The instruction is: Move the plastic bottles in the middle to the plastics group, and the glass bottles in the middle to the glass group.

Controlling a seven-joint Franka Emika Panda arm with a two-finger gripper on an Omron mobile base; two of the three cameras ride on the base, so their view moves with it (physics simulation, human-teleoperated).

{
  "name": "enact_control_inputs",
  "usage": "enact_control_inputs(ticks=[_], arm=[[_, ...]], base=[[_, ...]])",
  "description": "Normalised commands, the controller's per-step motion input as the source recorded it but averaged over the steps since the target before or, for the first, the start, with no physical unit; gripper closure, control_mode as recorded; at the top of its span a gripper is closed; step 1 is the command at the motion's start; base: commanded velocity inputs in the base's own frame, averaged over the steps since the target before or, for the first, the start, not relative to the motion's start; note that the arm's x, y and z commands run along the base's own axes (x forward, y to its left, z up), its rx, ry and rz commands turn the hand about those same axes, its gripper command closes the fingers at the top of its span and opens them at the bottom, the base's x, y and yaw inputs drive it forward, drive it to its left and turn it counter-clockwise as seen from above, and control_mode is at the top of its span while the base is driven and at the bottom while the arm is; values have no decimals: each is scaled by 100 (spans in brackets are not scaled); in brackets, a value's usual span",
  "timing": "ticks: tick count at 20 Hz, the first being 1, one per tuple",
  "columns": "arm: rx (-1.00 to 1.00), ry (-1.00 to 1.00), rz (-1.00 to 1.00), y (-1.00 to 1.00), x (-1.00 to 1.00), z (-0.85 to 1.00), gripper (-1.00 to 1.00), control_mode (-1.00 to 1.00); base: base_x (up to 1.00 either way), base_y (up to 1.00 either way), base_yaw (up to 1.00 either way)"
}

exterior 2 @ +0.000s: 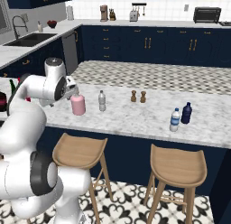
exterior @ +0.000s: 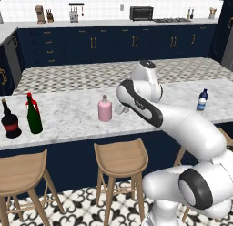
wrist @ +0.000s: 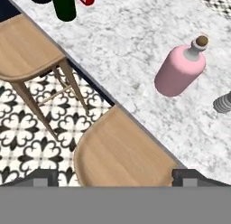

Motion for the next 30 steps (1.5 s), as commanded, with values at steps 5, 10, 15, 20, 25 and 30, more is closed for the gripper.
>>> enact_control_inputs(ticks=[5,10,15,20,25,30], arm=[[3,11,-29,-11,55,-14,-100,-100],[1,10,-25,0,68,-8,-100,-100],[0,9,-19,2,48,0,-100,-100],[0,3,-9,0,40,-5,-100,-100],[0,9,-8,1,46,0,-100,-100],[0,6,-4,6,12,-12,-100,-100]], base=[[0,0,0],[0,0,0],[0,0,0],[0,0,0],[0,0,0],[0,0,0]])
